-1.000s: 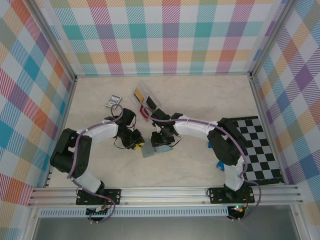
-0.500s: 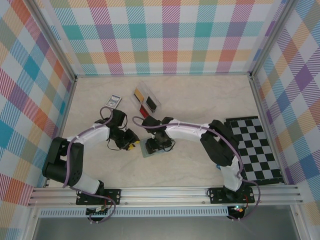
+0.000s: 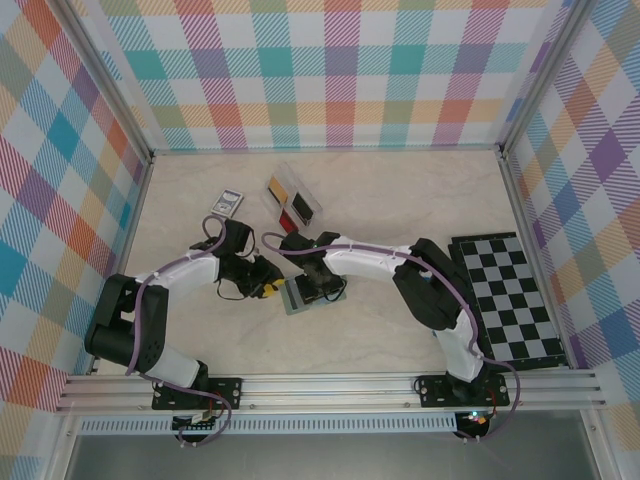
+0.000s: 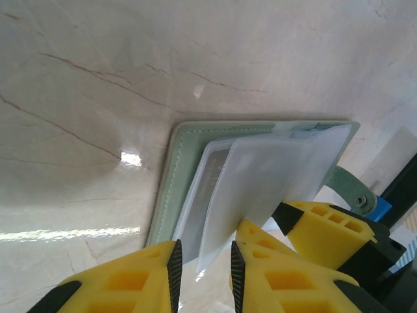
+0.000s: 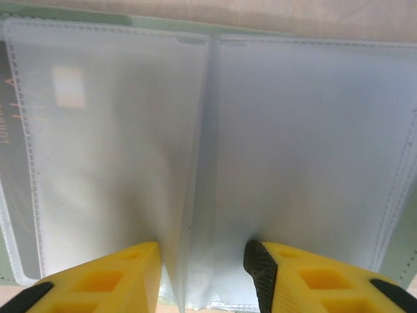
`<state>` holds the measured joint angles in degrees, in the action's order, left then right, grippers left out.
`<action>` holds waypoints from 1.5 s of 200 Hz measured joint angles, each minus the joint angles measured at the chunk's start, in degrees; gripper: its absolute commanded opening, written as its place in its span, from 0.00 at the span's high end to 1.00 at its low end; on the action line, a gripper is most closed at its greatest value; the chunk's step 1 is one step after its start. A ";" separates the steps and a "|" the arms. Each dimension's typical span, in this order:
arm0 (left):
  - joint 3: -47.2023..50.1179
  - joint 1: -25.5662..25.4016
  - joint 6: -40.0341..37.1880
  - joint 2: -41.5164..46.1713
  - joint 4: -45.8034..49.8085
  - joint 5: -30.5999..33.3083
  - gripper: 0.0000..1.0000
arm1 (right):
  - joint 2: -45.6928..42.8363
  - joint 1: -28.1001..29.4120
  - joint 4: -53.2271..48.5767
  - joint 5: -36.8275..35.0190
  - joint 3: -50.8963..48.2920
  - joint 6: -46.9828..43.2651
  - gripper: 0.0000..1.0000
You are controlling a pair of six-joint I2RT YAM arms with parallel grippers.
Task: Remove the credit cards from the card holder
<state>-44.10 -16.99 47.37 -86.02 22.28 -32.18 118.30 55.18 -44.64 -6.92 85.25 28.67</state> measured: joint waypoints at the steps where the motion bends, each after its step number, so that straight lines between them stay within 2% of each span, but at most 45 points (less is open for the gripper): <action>1: 0.02 0.00 0.00 0.00 -0.04 -0.04 0.71 | 0.00 0.00 0.00 0.00 0.00 0.00 0.59; 48: 0.59 -0.28 0.81 -1.79 -3.72 -2.78 0.67 | -0.46 -0.31 0.90 0.42 -0.94 0.70 0.65; 89: 0.68 -0.81 1.33 -4.35 -7.61 -4.44 0.66 | -1.75 -1.53 3.17 3.41 -3.04 0.90 0.66; 184: -0.55 -3.26 2.40 -8.41 -10.03 -4.76 0.62 | -3.26 -3.43 8.09 10.29 -6.27 0.94 0.68; 246: -1.18 -3.52 2.47 -9.51 -11.08 -4.90 0.66 | -5.03 -5.79 12.59 16.48 -9.84 1.14 0.65; 300: -1.64 -3.52 1.97 -10.21 -10.54 -4.68 0.74 | -7.48 -6.34 15.08 17.49 -12.55 1.22 0.60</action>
<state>-45.74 -20.51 49.34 -96.23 11.75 -36.86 110.83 48.84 -29.56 10.57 72.71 29.89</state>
